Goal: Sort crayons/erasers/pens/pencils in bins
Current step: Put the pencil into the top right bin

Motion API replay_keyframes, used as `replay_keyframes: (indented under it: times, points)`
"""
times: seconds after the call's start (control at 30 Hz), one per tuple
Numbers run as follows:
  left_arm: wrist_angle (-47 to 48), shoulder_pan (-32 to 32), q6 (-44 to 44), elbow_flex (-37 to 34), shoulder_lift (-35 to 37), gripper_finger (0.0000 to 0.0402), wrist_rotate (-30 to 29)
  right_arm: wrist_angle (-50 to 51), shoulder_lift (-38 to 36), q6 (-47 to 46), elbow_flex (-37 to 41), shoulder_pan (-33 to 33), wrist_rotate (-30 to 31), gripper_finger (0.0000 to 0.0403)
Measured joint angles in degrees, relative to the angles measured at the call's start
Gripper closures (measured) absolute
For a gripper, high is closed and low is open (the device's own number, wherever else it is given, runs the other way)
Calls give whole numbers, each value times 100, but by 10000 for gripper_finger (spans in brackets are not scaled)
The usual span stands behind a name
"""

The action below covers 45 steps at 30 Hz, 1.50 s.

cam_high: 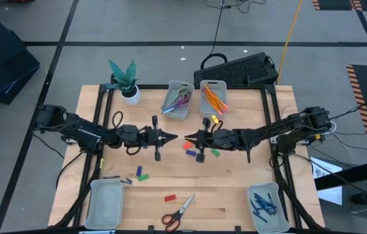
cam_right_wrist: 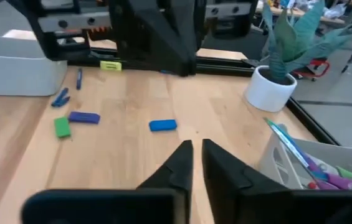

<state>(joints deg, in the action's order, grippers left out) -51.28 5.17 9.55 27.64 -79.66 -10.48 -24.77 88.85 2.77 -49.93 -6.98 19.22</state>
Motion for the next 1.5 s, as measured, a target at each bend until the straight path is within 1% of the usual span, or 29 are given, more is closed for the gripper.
replay_keyframes:
  times: [0.1, 0.23, 0.33, 0.43, 0.53, 0.67, 0.77, 0.83, 0.9, 0.93, 1.0, 1.1, 1.13, 1.2, 1.23, 1.3, 1.37, 1.43, 1.5]
  points:
    - [158, 0, -131, 0, 0, 399, 0, 61, -4, 6, 4, 28, 4, 400]
    - [206, 0, -249, 0, 0, 399, 80, -137, -1, 76, 9, 21, -4, 401]
    - [486, -30, -269, 0, 2, 398, 238, -327, 0, 157, 7, 56, -2, 402]
    - [701, -79, -436, 0, -63, 384, 173, -594, -1, 356, 7, 74, 5, 402]
    - [621, -81, -434, -2, -261, 347, 57, -761, -2, 401, 7, 103, -100, 402]
    - [-254, -222, -482, 7, -818, 278, 21, -735, -1, 242, 9, 238, -422, 402]
    - [-696, -384, -543, 199, -1452, 226, 264, -663, -1, 206, 7, 302, -450, 403]
    - [-693, -426, -518, 432, -1851, 199, 426, -575, -13, 224, 9, 306, -452, 403]
    - [-500, -433, -508, 703, -2199, 179, 484, -46, -167, 7, -2, 267, -451, 403]
    - [-287, -421, -518, 810, -2318, 172, 486, 486, -243, -213, -83, 225, -435, 403]
    - [110, -395, -520, 1061, -2481, 163, 457, 2086, -389, -733, -422, 48, -300, 402]
    - [652, -387, -512, 1270, -2495, 162, 300, 4819, -339, -1897, -1231, -419, 348, 391]
    - [777, -392, -492, 1302, -2481, 162, 250, 5650, -271, -2355, -1504, -568, 428, 385]
    - [1029, -420, -441, 1308, -2359, 166, 158, 6826, -151, -3389, -1879, -811, 294, 368]
    - [1050, -422, -409, 1307, -2320, 168, 149, 7244, -93, -3906, -1953, -900, 48, 357]
    - [1111, -424, -395, 1317, -2264, 174, 144, 7684, -34, -4812, -1923, -1036, -496, 331]
    - [1297, -420, -386, 1288, -2202, 179, 146, 7694, 0, -5538, -1741, -1122, -836, 305]
    - [1337, -398, -386, 1303, -2196, 184, 148, 7604, 43, -6076, -1503, -1172, -1016, 280]
    - [1452, -376, -394, 1302, -2199, 188, 147, 7404, 124, -6470, -1239, -1157, -1040, 263]
